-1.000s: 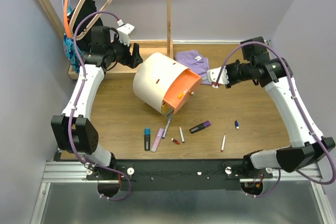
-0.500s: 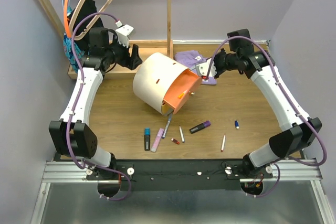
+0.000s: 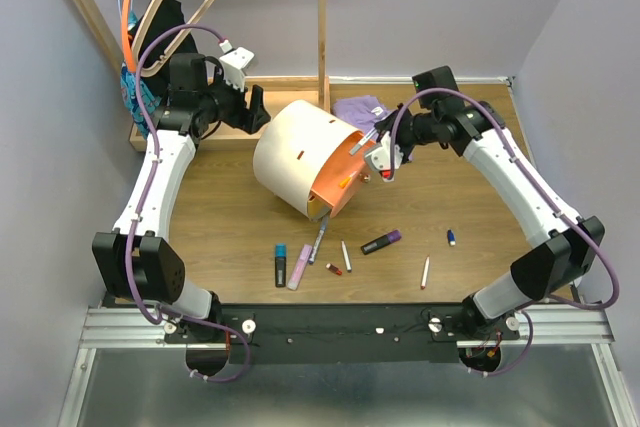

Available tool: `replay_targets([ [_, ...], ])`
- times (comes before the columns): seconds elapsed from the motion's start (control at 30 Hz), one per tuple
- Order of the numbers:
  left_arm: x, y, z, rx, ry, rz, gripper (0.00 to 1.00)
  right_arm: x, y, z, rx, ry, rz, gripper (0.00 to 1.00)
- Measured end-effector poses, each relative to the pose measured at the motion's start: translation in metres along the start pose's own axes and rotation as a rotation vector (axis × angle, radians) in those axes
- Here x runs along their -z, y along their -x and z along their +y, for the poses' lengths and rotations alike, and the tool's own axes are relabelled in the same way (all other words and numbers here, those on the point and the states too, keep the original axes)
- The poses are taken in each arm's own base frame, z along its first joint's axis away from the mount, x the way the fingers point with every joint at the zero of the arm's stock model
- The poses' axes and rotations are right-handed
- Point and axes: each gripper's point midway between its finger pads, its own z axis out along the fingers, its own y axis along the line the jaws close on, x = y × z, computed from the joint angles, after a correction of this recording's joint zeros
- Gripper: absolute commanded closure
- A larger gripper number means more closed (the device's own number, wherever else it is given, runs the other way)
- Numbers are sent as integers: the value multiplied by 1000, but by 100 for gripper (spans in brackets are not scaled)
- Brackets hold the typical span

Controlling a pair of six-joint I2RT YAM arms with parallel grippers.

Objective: Sort the stationery into containers
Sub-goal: Place the pen in the drawer, then pick up the pen from the center of the board.

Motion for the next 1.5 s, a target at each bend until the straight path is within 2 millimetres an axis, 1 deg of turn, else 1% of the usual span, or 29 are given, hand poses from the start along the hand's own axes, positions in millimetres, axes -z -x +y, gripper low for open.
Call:
replay_targets([
  [0.03,0,0,0,0,0,0,18,-4,4,3,7,8,-12,95],
  [0.1,0,0,0,0,1,0,18,-10,11,6,21,20,-33,87],
  [0.13,0,0,0,0,1,0,18,-12,14,7,27,23,-42,80],
  [0.17,0,0,0,-1,2,0,18,-14,18,6,35,24,-52,65],
  [0.2,0,0,0,-1,3,0,18,-16,20,6,41,23,-59,58],
  [0.27,0,0,1,-1,5,0,18,-18,23,5,54,8,-68,45],
  [0.3,0,0,1,-1,7,1,18,-18,25,6,58,-4,-74,43],
  [0.43,0,-1,2,0,12,4,18,-18,28,4,77,-67,-72,41],
  [0.57,0,-3,2,2,14,8,18,-11,25,-8,44,-125,-50,42],
  [0.6,0,-3,2,2,14,8,18,-9,24,-11,3,-133,-43,42],
  [0.67,0,-3,2,2,14,8,18,0,17,-21,-68,-162,-24,43],
  [0.7,0,-3,2,2,14,8,18,8,12,-27,-124,-181,-13,43],
  [0.77,0,-3,3,3,15,8,18,29,-6,-38,-226,-224,25,43],
  [0.8,0,-3,3,3,16,8,18,42,-18,-39,-286,-246,50,43],
  [0.83,0,-3,3,3,17,8,18,48,-25,-38,-328,-253,63,44],
  [0.9,0,-3,4,3,18,9,18,60,-40,-26,-428,-256,90,45],
  [0.97,0,-3,4,3,18,9,18,64,-50,-1,-536,-217,103,45],
  [1.0,0,-3,4,3,18,8,18,60,-50,16,-579,-181,97,45],
  [1.03,0,-3,4,3,18,9,18,55,-46,28,-607,-145,82,45],
  [1.07,0,-3,4,3,18,8,18,44,-36,50,-642,-85,45,45],
  [1.1,0,-3,4,4,18,9,18,38,-27,65,-665,-44,20,45],
  [1.13,0,-3,4,4,18,9,18,31,-17,85,-692,14,-8,45],
  [1.17,0,-3,4,4,19,9,18,21,-3,107,-682,77,-55,45],
  [1.2,0,-3,4,4,19,9,18,17,5,120,-679,111,-79,45],
  [1.3,0,-3,4,3,21,9,18,2,34,171,-652,235,-168,46],
  [1.33,0,-3,4,3,22,10,18,-2,38,180,-634,256,-187,46],
  [1.37,0,-4,5,3,24,11,18,-6,45,194,-627,295,-212,46],
  [1.5,1,-5,5,2,29,16,18,-22,52,209,-590,354,-279,47],
])
